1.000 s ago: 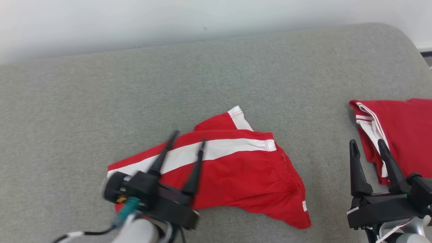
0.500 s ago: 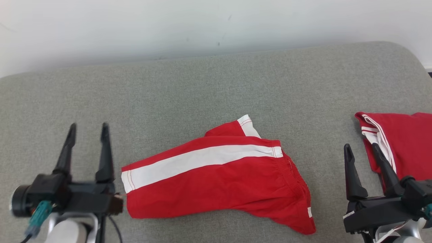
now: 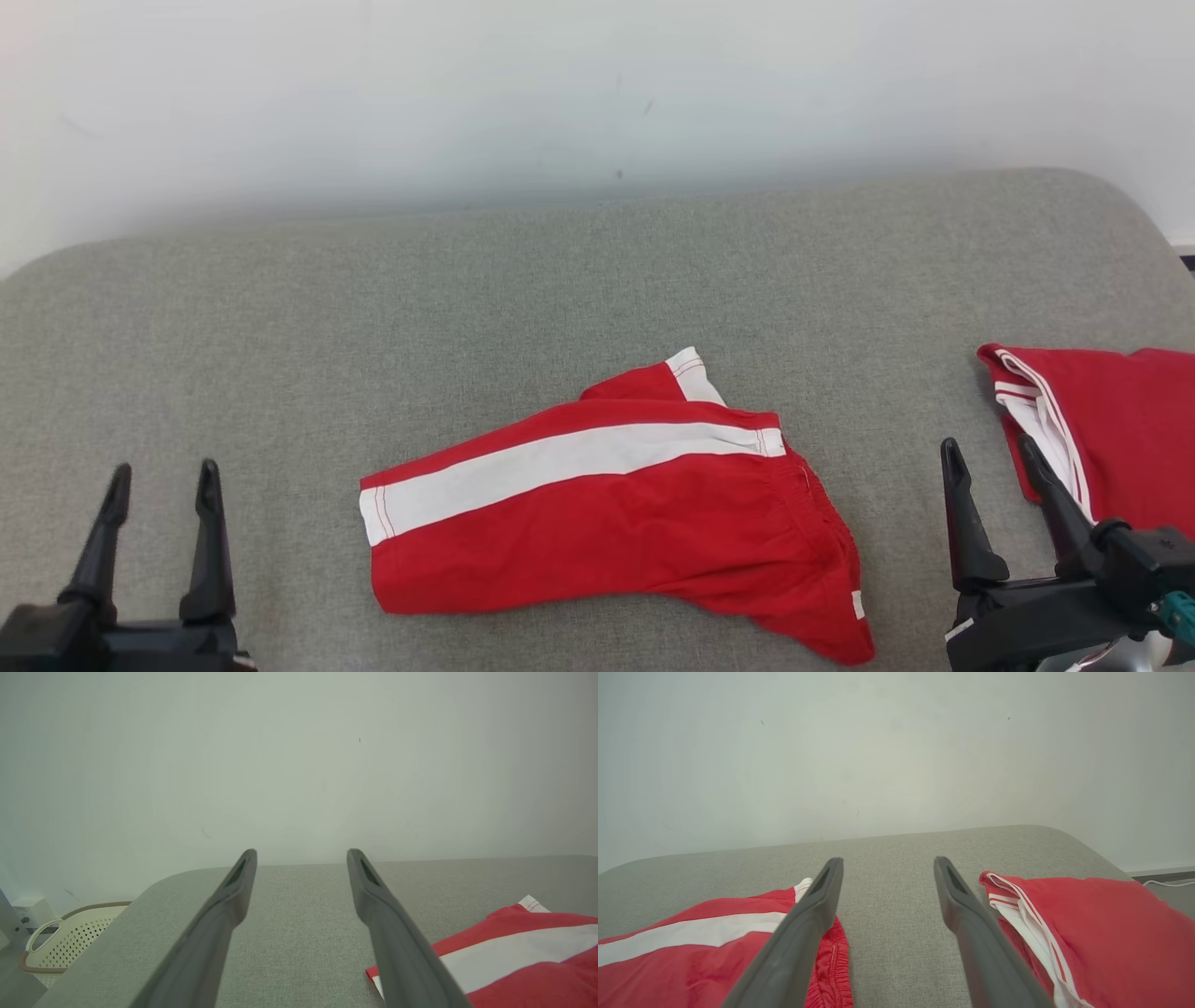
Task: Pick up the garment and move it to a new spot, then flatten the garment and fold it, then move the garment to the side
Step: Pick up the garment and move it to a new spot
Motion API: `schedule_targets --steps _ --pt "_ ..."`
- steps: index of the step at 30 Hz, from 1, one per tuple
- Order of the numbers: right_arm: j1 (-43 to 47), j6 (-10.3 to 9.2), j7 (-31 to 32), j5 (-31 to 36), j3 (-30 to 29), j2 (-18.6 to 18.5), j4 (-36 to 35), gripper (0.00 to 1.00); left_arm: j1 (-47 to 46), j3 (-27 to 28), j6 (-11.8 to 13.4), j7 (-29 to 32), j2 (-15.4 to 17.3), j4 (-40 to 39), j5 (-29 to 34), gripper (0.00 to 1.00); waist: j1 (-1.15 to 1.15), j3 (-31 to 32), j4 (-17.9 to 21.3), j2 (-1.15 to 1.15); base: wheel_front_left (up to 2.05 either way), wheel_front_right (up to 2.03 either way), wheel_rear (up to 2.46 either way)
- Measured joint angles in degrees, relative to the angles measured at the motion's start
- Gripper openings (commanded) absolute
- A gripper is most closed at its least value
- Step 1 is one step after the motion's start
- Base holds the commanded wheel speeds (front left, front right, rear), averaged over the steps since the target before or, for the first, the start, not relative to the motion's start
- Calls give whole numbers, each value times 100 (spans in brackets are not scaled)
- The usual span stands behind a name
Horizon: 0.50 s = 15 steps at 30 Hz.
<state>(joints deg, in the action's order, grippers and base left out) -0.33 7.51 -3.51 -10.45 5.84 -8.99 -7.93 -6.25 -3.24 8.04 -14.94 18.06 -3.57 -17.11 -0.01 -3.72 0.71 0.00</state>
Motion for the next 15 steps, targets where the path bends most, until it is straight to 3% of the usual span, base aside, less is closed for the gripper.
schedule_targets --steps 15 --pt "233 0 97 -2 116 -41 7 100 501 -51 -189 125 77 99 -9 100 0 276 -7 0 0 0 0"
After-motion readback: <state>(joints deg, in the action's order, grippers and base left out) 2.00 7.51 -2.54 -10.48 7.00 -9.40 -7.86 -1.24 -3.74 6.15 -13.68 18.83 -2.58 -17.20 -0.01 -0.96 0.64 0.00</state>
